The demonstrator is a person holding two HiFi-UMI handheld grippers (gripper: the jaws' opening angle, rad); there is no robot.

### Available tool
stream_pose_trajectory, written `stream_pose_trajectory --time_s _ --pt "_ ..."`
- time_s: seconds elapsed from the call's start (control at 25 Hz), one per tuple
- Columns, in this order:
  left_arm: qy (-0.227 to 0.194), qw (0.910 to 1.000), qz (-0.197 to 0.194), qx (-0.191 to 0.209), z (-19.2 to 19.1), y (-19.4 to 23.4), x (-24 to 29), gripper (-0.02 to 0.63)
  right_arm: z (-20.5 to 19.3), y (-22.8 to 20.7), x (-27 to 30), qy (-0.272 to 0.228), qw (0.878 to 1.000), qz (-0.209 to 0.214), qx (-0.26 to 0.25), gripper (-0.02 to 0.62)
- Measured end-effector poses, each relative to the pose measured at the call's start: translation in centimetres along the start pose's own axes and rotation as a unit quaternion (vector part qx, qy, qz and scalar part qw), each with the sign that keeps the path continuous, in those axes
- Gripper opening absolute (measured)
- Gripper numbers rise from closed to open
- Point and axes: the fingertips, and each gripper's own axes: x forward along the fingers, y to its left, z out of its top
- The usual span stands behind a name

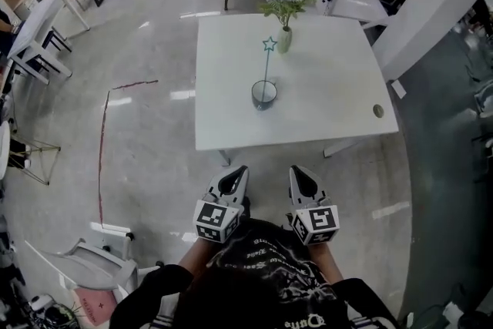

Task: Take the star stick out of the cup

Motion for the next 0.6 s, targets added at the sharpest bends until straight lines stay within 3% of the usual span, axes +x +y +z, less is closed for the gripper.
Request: stream_pose_trajectory --time_s 0.2,0.48,0.6 --pt "0.000 0.9998 -0.017 0.011 3.2 4.9 4.0 0.021 2.3 -0.2 6.0 0.003 1.000 -0.007 0.004 0.008" --pt "0.013 0.9977 -0.056 0.036 4.5 8.7 8.4 0.021 3.1 -1.0 12.7 0.025 0.999 -0.037 0.000 0.009" --pt "0.014 0.9980 -0.051 0.034 4.4 10.2 9.8 0.021 3.2 -1.7 14.5 0.027 0.999 -0.036 0.004 0.009"
